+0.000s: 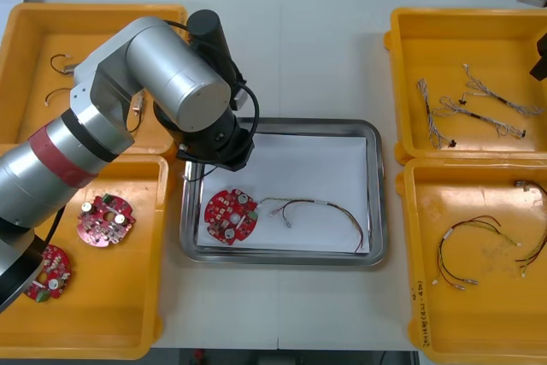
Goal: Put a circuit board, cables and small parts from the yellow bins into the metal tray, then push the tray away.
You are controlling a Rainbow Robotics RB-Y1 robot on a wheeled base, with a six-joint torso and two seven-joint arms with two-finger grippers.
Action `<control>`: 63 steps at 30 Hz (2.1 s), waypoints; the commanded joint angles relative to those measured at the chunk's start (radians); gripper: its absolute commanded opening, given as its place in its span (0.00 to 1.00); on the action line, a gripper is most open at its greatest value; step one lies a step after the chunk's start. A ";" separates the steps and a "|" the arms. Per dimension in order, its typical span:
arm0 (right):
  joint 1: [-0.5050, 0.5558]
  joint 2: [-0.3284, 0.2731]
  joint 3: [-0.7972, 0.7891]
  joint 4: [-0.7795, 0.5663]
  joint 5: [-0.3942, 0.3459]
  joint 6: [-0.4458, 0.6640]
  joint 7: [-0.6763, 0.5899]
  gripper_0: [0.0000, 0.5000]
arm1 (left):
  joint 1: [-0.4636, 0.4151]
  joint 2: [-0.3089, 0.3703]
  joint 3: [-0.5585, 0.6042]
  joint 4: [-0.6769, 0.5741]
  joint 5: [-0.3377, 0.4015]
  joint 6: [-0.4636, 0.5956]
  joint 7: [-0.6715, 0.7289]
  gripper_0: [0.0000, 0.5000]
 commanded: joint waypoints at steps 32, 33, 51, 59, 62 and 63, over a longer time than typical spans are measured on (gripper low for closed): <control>-0.236 -0.072 -0.035 0.601 0.019 -0.453 0.272 1.00 | -0.050 -0.011 -0.032 0.041 -0.003 -0.062 0.010 1.00; -0.236 -0.072 -0.035 0.607 0.019 -0.463 0.273 1.00 | -0.050 -0.011 -0.030 0.038 0.001 -0.059 0.013 1.00; -0.238 -0.068 -0.089 0.810 0.017 -0.699 0.341 1.00 | -0.052 -0.011 0.155 -0.098 0.030 0.138 0.017 1.00; -0.238 -0.058 -0.109 0.874 0.017 -0.775 0.357 1.00 | -0.052 -0.011 0.275 -0.140 -0.001 0.236 0.007 1.00; -0.235 -0.047 -0.114 0.885 0.017 -0.805 0.357 1.00 | -0.050 -0.009 0.335 -0.154 -0.009 0.277 -0.003 1.00; -0.235 -0.044 -0.112 0.886 0.017 -0.808 0.357 1.00 | -0.052 -0.008 0.346 -0.155 -0.010 0.285 -0.004 1.00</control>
